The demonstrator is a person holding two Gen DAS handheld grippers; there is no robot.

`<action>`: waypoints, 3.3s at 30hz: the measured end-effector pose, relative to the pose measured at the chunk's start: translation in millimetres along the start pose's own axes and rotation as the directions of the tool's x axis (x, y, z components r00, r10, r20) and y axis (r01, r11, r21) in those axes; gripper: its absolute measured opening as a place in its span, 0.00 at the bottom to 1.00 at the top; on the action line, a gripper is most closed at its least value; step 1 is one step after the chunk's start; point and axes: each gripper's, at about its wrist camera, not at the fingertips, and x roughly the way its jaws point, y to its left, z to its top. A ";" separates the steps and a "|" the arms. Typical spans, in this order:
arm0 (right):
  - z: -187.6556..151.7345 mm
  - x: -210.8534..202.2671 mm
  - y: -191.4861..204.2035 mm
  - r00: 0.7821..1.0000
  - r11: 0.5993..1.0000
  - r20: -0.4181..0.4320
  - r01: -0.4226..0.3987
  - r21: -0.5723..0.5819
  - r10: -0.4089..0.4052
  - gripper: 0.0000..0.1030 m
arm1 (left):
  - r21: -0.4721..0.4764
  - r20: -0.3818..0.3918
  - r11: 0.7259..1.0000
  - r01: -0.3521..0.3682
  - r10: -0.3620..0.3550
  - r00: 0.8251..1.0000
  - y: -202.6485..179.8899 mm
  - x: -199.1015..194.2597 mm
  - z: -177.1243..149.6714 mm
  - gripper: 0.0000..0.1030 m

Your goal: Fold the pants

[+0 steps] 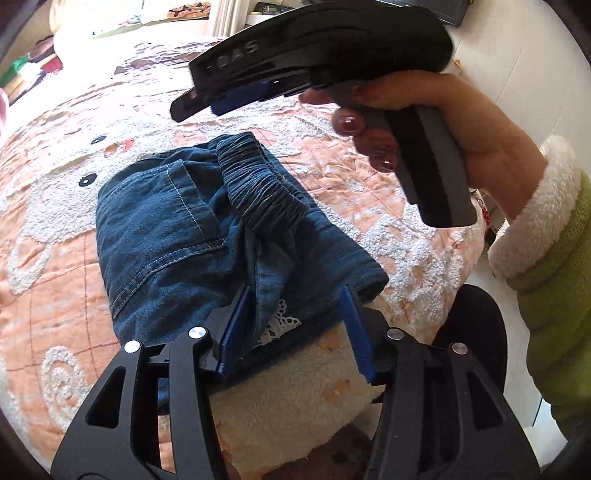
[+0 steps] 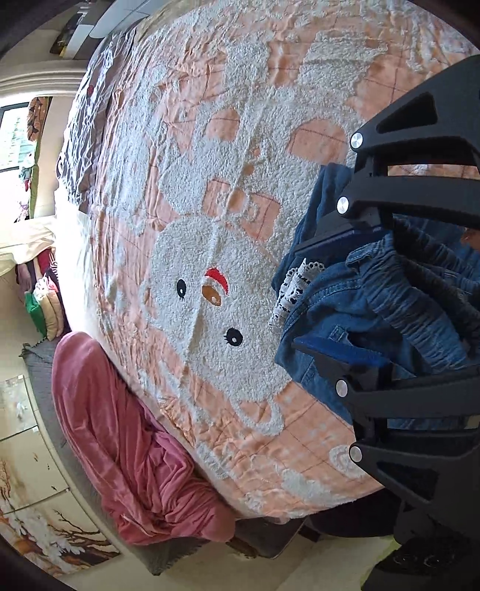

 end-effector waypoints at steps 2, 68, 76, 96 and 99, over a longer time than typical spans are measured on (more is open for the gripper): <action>-3.5 -10.4 0.7 1.000 1.000 0.013 0.001 0.006 -0.001 0.47 | -0.001 0.004 1.000 0.000 0.000 1.000 -0.4 -2.7 -0.2 0.43; -162.9 -67.3 -6.7 0.964 0.903 0.169 0.121 0.412 -0.206 0.95 | -0.283 -0.006 0.944 -0.172 0.178 0.984 93.9 -23.5 -6.9 0.91; -156.5 -67.1 -4.6 0.965 0.908 0.178 0.105 0.406 -0.191 0.95 | -0.269 0.000 0.947 -0.173 0.179 0.984 90.5 -22.4 -1.2 0.91; -125.5 -15.1 -34.8 0.994 0.882 0.085 0.023 0.471 -0.071 0.95 | -0.242 -0.025 0.960 -0.138 0.136 0.990 95.7 15.1 -0.2 0.91; -127.0 -9.4 -39.1 0.995 0.876 0.092 -0.008 0.481 -0.042 0.95 | -0.251 -0.017 0.961 -0.114 0.114 0.993 97.5 17.7 -0.7 0.91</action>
